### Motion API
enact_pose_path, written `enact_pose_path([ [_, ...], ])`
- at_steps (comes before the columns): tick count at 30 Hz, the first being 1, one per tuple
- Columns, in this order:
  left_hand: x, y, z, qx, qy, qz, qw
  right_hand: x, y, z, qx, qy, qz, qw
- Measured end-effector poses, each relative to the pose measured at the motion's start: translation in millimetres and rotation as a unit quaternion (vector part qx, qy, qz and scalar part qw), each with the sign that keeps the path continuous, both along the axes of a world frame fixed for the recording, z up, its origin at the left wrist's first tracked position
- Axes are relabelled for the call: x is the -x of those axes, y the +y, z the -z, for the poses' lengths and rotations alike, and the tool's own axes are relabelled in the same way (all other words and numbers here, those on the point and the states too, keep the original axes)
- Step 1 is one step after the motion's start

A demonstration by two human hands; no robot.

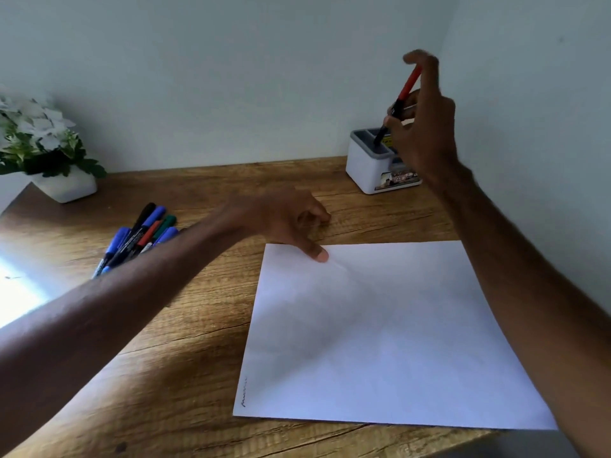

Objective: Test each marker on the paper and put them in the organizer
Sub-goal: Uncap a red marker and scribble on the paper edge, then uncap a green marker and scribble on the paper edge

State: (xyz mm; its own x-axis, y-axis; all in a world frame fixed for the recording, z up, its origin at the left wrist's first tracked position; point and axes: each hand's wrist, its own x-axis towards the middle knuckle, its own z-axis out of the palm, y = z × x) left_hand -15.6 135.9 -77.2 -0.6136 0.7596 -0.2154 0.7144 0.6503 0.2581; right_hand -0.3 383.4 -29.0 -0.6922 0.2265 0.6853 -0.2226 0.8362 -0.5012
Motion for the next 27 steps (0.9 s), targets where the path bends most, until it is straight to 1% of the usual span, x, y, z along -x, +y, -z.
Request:
enact_pose_path([
  [3,3,0,3,-0.01,-0.01,-0.003,1.0,1,0,16,-0.05,-0.065,0.005,0.997],
  [5,3,1,4,-0.015,-0.008,-0.002,1.0,2,1,24,-0.063,-0.085,-0.001,0.994],
  [15,5,-4,5,-0.014,-0.009,0.005,1.0,-5,-3,27,-0.077,-0.09,0.001,0.993],
  [18,7,-3,7,-0.019,-0.011,0.007,1.0,-12,-6,28,-0.067,-0.069,0.008,0.995],
  [21,9,-3,9,-0.019,-0.015,0.013,1.0,-21,-13,28,-0.062,-0.013,0.013,0.998],
  [25,2,-10,7,-0.022,0.003,0.018,1.0,-40,-41,28,-0.124,0.09,0.004,0.988],
  [26,-2,-13,8,-0.04,0.015,0.016,0.999,-45,-51,29,-0.139,0.097,-0.014,0.985],
  [27,-7,-16,9,-0.069,0.03,0.011,0.997,-49,-62,31,-0.148,0.085,-0.04,0.985],
])
